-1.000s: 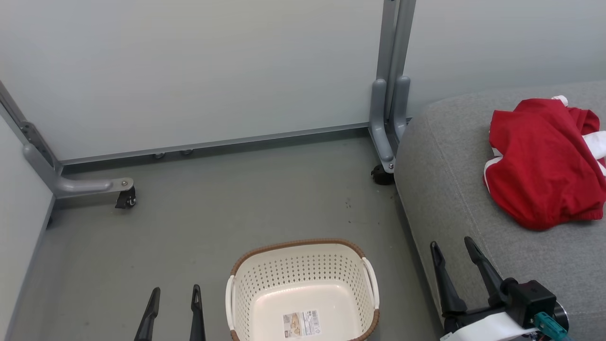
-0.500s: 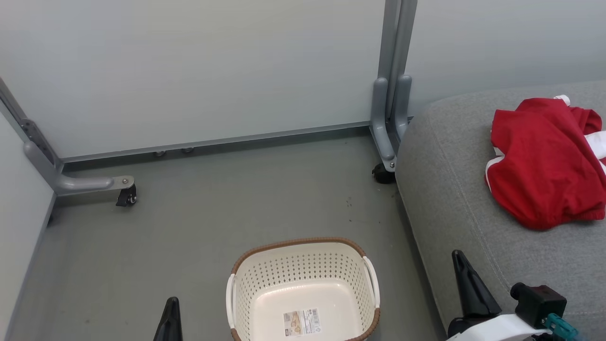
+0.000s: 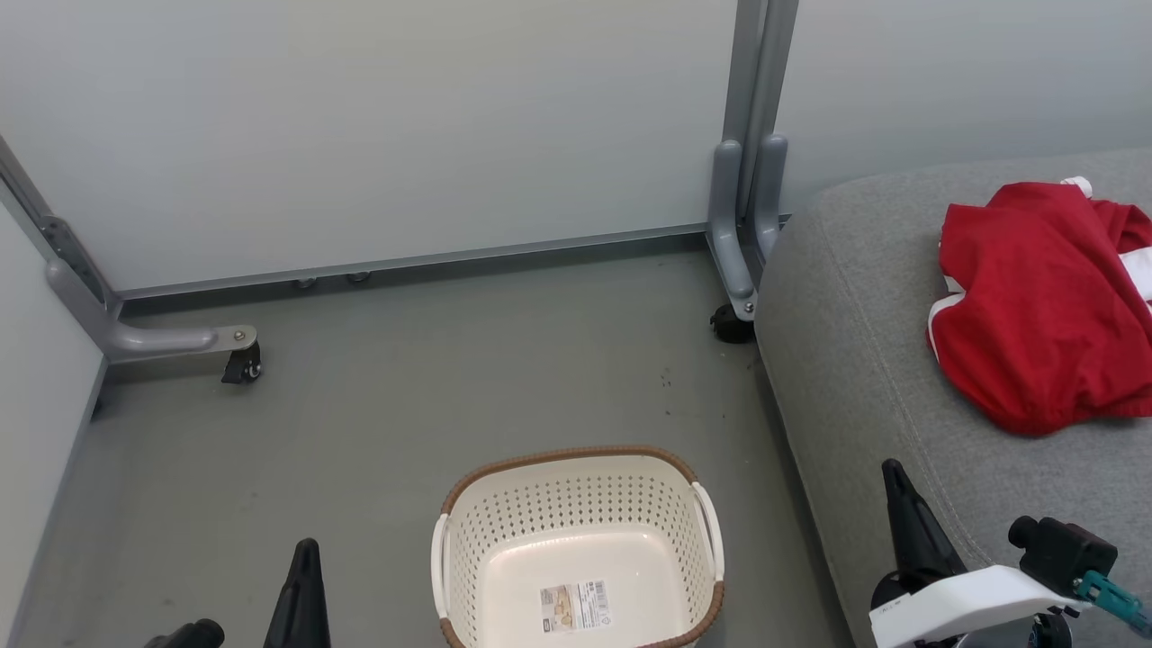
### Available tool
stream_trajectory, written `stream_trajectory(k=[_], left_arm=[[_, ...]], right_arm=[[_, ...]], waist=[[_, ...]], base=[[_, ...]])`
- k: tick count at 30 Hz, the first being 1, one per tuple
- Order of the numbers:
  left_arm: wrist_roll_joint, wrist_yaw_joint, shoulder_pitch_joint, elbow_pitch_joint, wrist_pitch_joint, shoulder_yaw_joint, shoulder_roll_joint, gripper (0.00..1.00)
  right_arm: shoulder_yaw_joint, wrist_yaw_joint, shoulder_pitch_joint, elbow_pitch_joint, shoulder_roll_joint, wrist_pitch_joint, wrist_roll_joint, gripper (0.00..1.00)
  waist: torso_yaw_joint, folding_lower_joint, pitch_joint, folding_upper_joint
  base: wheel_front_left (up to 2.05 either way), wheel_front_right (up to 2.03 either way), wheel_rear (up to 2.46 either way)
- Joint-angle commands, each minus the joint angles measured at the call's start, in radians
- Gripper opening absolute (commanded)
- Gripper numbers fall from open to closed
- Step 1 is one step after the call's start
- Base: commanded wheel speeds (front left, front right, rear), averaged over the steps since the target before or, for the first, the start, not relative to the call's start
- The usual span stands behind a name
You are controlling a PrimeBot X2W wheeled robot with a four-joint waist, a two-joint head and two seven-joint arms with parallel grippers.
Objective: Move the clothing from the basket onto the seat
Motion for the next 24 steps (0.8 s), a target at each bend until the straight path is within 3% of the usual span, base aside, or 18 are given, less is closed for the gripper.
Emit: stream_trajectory(k=[1, 24], left_arm=[[-0.04, -0.009, -0.036, -0.007, 0.008, 0.006, 0.009, 0.0], [-0.378, -0.044, -0.126, 0.043, 0.082, 0.051, 0.021, 0.0]], right_arm=[[-0.006, 0.0, -0.033, -0.007, -0.004, 0.007, 0.04, 0.0], [-0.048, 0.0, -0.09, 0.029, -0.013, 0.085, 0.374, 0.0]], waist=[[0.001, 0.0, 0.001, 0.0], [0.011, 0.0, 0.021, 0.0]], base=[[0.0, 0.0, 0.0], [0.0, 0.0, 0.0]])
